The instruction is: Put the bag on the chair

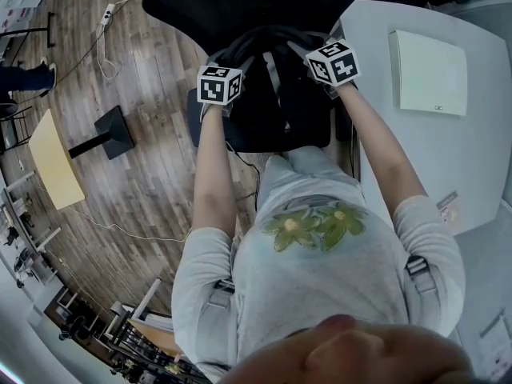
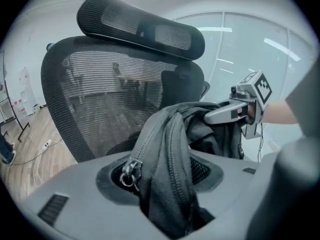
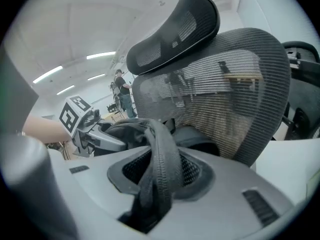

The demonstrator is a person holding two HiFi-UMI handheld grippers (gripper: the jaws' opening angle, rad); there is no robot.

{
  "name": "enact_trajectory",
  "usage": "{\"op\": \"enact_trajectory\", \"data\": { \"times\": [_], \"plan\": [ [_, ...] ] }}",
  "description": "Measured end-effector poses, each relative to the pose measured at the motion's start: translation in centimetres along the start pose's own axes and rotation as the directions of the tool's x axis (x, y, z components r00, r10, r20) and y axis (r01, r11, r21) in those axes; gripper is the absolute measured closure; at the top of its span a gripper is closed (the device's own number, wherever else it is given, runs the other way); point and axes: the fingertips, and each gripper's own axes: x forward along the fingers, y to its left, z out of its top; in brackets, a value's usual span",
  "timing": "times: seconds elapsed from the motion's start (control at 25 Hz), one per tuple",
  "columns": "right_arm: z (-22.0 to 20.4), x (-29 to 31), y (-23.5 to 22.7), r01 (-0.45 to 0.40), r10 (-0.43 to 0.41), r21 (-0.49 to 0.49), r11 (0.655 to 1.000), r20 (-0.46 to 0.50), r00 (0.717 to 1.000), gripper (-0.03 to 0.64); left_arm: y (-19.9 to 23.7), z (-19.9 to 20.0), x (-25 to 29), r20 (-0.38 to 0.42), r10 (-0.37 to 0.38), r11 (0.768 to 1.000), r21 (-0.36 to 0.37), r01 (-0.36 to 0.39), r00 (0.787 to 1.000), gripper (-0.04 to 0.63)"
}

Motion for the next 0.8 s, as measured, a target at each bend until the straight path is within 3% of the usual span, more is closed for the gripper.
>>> {"op": "enact_trajectory", "data": {
  "times": [0.28,0.44,0.56,0.64,0.72,0.8],
  "plan": [
    [0.5,-1.6,1.7,-0.013,0.013,-0.016,1.000,0.001,1.000,0.432,-0.4,0.0,-2.6,0.015,-0.018,1.000,-0.023,0.019,1.000,0.307],
    [0.3,-2.1,1.5,0.019,-0.020,-0.031,0.999,-0.014,1.000,0.411,-1.0,0.9,-4.5,0.064,-0.039,0.999,-0.031,0.041,0.997,0.279],
    [0.3,-2.2,1.5,0.054,-0.055,-0.042,0.998,-0.023,0.998,0.427,-1.0,1.9,-6.3,0.095,-0.004,1.000,-0.002,0.004,0.995,0.279],
    [0.3,-2.1,1.4,0.074,-0.075,-0.038,0.997,-0.022,0.997,0.431,-0.9,3.2,-7.8,0.159,0.050,0.999,0.003,-0.051,0.986,0.282],
    [0.2,-2.2,1.1,0.093,-0.094,-0.022,0.995,-0.024,0.995,0.424,-1.4,4.4,-9.4,0.227,0.081,0.997,-0.015,-0.079,0.971,0.348],
    [0.3,-2.4,1.1,0.109,-0.110,-0.018,0.994,-0.032,0.993,0.414,-2.6,4.6,-10.2,0.253,0.063,0.998,-0.041,-0.054,0.965,0.410]
  ]
}}
